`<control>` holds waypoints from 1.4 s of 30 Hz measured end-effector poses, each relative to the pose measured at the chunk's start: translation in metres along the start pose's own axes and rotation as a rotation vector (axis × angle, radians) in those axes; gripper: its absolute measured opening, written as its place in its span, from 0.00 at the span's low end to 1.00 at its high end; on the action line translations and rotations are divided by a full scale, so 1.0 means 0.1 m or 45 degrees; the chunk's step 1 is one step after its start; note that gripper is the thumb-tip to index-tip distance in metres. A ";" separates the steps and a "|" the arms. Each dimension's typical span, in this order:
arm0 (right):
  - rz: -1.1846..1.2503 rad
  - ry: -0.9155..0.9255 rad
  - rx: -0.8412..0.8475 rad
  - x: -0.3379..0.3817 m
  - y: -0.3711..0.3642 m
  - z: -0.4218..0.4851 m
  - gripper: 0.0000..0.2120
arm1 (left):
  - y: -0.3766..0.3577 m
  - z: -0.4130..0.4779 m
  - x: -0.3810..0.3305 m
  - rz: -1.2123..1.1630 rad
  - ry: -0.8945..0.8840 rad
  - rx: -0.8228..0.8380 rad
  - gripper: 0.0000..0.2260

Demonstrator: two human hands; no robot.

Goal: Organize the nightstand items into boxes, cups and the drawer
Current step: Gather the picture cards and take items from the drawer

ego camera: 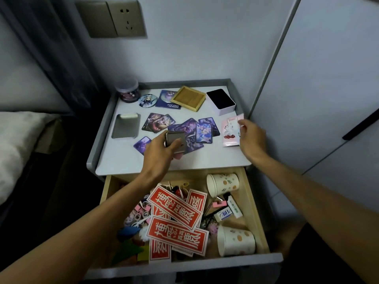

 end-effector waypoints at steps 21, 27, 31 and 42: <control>-0.224 0.395 0.164 0.60 -0.48 0.27 0.19 | -0.08 0.08 0.07 -0.132 0.078 0.030 0.14; -0.311 0.301 0.261 0.74 -0.84 0.40 0.25 | 0.05 0.19 0.14 -0.206 0.106 -0.002 0.14; -0.175 0.334 0.237 0.78 -0.94 0.29 0.25 | 0.10 0.20 0.26 -0.242 0.123 -0.017 0.14; 0.041 0.152 0.099 0.47 -0.57 0.66 0.13 | 0.22 0.15 0.39 -0.357 0.194 -0.084 0.12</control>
Point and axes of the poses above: each hand's wrist, its own z-axis towards the middle knuckle, its own y-axis out of the back of the hand, x = y × z, the point moved 10 cm from there along z, towards the middle knuckle, and after that the axes turned 3 degrees about x, right-handed, at the moved point
